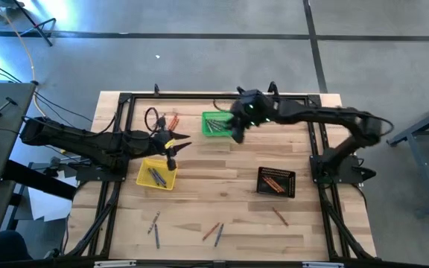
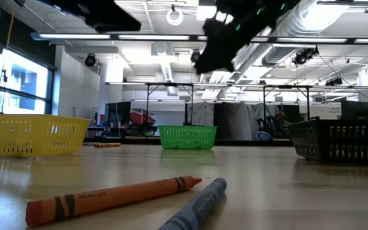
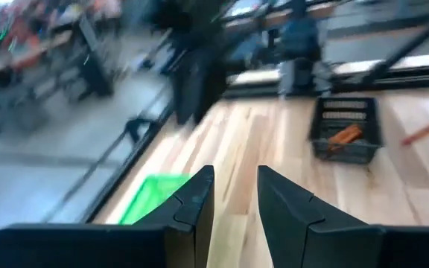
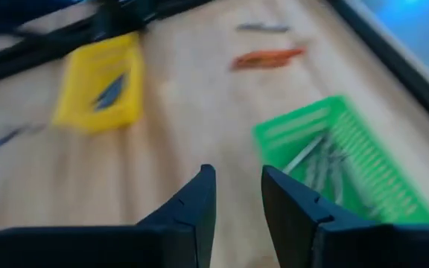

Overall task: Sort crayons
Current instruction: Put the orange crayon into the black basket

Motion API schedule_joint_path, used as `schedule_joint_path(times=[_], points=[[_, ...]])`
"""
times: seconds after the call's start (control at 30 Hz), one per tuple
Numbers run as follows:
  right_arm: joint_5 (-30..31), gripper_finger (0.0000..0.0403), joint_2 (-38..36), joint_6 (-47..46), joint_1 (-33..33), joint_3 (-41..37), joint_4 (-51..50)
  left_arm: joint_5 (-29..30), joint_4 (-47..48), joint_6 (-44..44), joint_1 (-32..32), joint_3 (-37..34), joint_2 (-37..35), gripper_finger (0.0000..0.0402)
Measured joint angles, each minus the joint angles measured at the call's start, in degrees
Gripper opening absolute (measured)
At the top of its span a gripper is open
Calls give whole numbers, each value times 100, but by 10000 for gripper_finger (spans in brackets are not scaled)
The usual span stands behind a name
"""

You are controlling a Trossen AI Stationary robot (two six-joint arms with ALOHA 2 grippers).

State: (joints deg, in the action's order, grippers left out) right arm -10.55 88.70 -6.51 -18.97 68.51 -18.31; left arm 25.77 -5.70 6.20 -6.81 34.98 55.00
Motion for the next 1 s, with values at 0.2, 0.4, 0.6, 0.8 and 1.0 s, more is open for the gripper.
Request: schedule_joint_path(times=[0.2,0.4,0.6,0.8,1.0], points=[[652,92,-1134,-561,1275,4,-1555,628,1494,-1304,2,0,2,90],[2242,91,-1655,-1740,2825,4,-2280,1166,2590,-2370,319,0,4,90],[3447,91,-1658,-2509,3910,4,-2676,629,2949,-3015,1369,0,114,90],[3975,92,-1634,-2870,4298,4,-3024,-363,3158,-3014,2505,0,578,90],[4030,92,-1634,-2953,4314,4,-3198,-1248,3200,-2825,3303,123,1377,90]])
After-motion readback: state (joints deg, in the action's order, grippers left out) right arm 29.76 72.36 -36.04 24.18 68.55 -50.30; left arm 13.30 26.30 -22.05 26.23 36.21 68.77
